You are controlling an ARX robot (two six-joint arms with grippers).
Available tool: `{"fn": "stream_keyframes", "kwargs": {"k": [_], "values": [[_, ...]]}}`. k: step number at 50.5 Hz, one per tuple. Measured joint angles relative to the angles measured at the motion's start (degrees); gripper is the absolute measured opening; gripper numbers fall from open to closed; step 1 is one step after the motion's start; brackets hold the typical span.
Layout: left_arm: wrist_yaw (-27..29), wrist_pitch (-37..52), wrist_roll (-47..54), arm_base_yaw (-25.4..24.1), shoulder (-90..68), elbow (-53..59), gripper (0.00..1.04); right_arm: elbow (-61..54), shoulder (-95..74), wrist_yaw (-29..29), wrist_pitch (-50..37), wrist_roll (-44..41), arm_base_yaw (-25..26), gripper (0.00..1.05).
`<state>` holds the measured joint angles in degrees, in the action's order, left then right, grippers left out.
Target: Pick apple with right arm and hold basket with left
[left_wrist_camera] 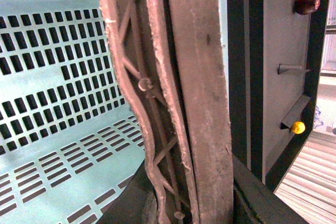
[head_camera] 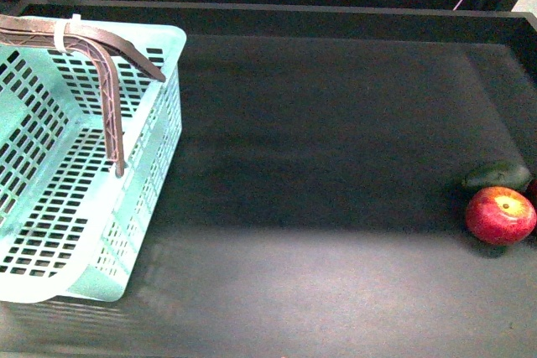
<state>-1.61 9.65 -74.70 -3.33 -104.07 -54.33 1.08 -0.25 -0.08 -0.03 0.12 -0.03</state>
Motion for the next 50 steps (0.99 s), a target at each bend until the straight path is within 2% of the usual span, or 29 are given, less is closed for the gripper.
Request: {"fn": "stream_keyframes", "kwargs": {"k": [20, 38, 45, 50], "values": [[-0.3, -1.6, 0.4, 0.6, 4.9, 3.2, 0.21, 0.0, 0.0, 0.0, 0.0, 0.0, 0.0, 0.96], [-1.9, -5.2, 3.8, 2.4, 17.3, 4.5, 0.2, 0.0, 0.0, 0.0, 0.0, 0.0, 0.0, 0.96], [-2.9, -9.1, 6.5, 4.3, 22.9, 4.5, 0.2, 0.0, 0.0, 0.0, 0.0, 0.0, 0.0, 0.96], [-2.9, -13.7, 9.7, 7.6, 26.0, 4.0, 0.2, 0.0, 0.0, 0.0, 0.0, 0.0, 0.0, 0.96]]}}
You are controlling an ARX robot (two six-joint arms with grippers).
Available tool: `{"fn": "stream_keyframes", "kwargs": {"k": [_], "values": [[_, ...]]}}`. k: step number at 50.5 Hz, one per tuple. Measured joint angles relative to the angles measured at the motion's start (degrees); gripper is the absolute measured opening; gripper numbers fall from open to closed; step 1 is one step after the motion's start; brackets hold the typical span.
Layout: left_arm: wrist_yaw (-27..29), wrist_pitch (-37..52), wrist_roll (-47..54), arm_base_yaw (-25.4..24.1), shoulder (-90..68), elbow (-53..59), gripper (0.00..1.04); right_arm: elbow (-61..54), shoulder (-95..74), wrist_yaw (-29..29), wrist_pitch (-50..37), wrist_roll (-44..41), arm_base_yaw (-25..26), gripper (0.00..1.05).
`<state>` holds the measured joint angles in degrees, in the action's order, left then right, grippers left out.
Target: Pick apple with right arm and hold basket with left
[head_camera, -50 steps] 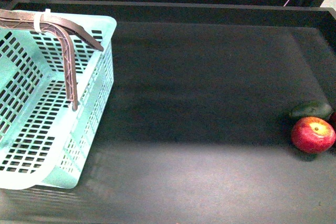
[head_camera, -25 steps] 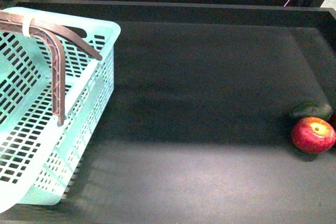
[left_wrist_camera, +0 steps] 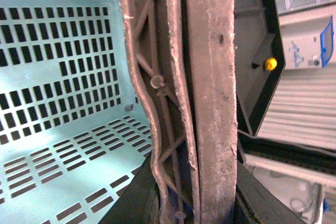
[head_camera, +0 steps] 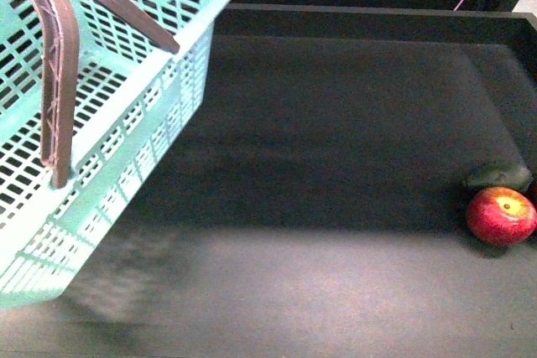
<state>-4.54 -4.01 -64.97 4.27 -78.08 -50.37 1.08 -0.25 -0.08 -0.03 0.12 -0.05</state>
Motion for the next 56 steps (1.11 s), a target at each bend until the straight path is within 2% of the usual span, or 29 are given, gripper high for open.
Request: {"fn": "stream_keyframes", "kwargs": {"k": [15, 24, 32, 54, 55, 56], "values": [[-3.2, -7.3, 8.9, 14.6, 3.5, -2.8, 0.2, 0.0, 0.0, 0.0, 0.0, 0.0, 0.0, 0.96], [-4.5, -8.7, 12.9, 20.5, 3.9, -4.0, 0.2, 0.0, 0.0, 0.0, 0.0, 0.0, 0.0, 0.96], [-6.4, -6.7, 15.3, 21.8, 3.5, -4.0, 0.2, 0.0, 0.0, 0.0, 0.0, 0.0, 0.0, 0.96], [-6.4, -5.0, 17.4, 21.6, 3.0, -4.0, 0.2, 0.0, 0.0, -0.1, 0.0, 0.0, 0.0, 0.96], [-6.3, -5.0, 17.4, 21.6, 3.0, -4.0, 0.2, 0.4, -0.9, -1.7, 1.4, 1.0, -0.4, 0.96], [-6.2, -5.0, 17.4, 21.6, 3.0, -4.0, 0.2, 2.5, -3.3, -5.7, 7.0, 4.4, -1.8, 0.96]]}}
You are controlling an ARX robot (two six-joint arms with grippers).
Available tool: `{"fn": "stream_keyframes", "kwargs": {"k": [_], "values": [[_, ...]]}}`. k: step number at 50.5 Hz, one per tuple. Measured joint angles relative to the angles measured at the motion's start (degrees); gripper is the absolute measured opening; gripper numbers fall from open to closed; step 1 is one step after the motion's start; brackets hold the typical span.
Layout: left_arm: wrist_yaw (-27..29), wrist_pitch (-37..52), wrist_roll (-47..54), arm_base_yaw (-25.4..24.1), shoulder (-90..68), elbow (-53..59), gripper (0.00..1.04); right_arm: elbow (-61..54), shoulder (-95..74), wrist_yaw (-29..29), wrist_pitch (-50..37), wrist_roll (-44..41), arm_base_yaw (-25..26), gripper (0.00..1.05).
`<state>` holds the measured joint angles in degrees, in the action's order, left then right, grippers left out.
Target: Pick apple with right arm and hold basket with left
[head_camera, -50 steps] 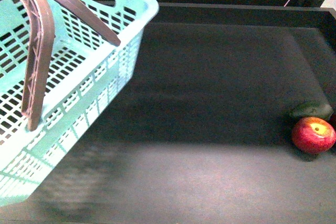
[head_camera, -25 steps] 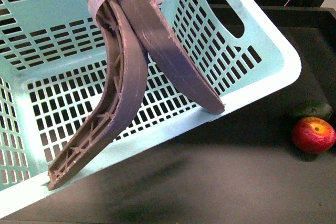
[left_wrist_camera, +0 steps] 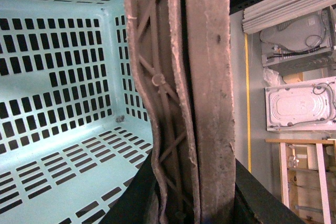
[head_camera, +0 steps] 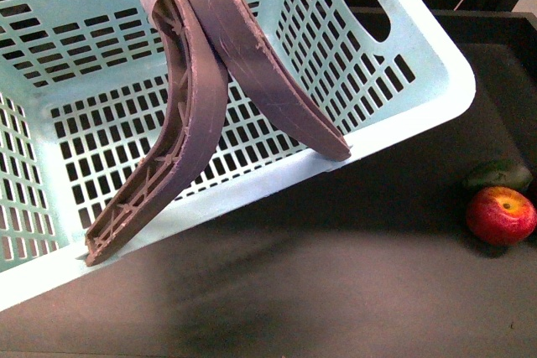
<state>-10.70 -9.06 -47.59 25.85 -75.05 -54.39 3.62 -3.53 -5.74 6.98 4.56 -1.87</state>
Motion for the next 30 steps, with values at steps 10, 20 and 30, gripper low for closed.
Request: {"fn": "stream_keyframes", "kwargs": {"k": [10, 20, 30], "values": [[-0.3, 0.0, 0.2, -0.1, -0.1, 0.0, 0.2, 6.9, -25.9, -2.5, 3.5, 18.1, 5.2, 0.96], [-0.3, 0.0, 0.2, -0.1, -0.1, 0.0, 0.2, 12.9, -57.9, 2.8, -21.6, 13.1, 10.1, 0.96], [-0.3, 0.0, 0.2, -0.1, -0.1, 0.0, 0.2, 23.3, -95.2, 3.6, -41.4, 0.5, 9.0, 0.96]]}}
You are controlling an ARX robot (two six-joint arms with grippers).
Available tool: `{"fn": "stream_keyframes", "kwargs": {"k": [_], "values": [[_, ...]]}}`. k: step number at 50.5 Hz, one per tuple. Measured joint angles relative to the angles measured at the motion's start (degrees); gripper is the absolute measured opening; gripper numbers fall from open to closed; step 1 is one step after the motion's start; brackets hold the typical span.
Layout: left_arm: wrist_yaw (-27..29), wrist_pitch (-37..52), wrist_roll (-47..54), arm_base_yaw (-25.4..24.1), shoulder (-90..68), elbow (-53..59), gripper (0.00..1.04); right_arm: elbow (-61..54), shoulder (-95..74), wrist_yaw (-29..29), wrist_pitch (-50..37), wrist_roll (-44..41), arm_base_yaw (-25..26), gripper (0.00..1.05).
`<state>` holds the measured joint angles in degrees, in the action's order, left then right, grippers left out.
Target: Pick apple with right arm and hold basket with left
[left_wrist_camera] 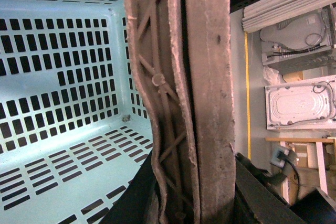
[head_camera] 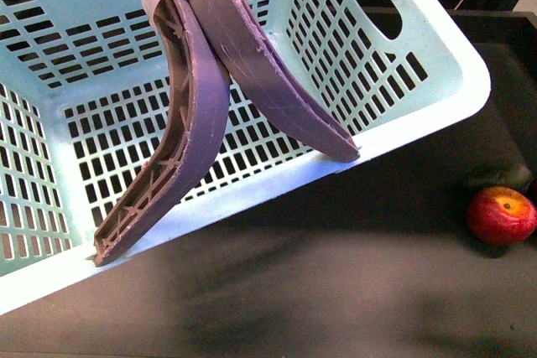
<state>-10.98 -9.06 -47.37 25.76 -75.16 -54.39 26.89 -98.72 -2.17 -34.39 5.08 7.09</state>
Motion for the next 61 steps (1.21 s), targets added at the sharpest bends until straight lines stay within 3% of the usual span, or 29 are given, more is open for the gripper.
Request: {"fn": "stream_keyframes", "kwargs": {"k": [14, 50, 61], "values": [[0.0, 0.0, 0.0, 0.0, 0.0, 0.0, 0.2, 15.8, -27.9, -3.9, 0.8, -3.5, -1.4, 0.96], [0.0, 0.0, 0.0, 0.0, 0.0, 0.0, 0.2, 30.4, -42.9, -5.5, 5.5, -3.8, -0.4, 0.96], [0.0, 0.0, 0.0, 0.0, 0.0, 0.0, 0.2, 30.4, -43.5, -5.6, 5.2, -4.3, -0.3, 0.8]]}}
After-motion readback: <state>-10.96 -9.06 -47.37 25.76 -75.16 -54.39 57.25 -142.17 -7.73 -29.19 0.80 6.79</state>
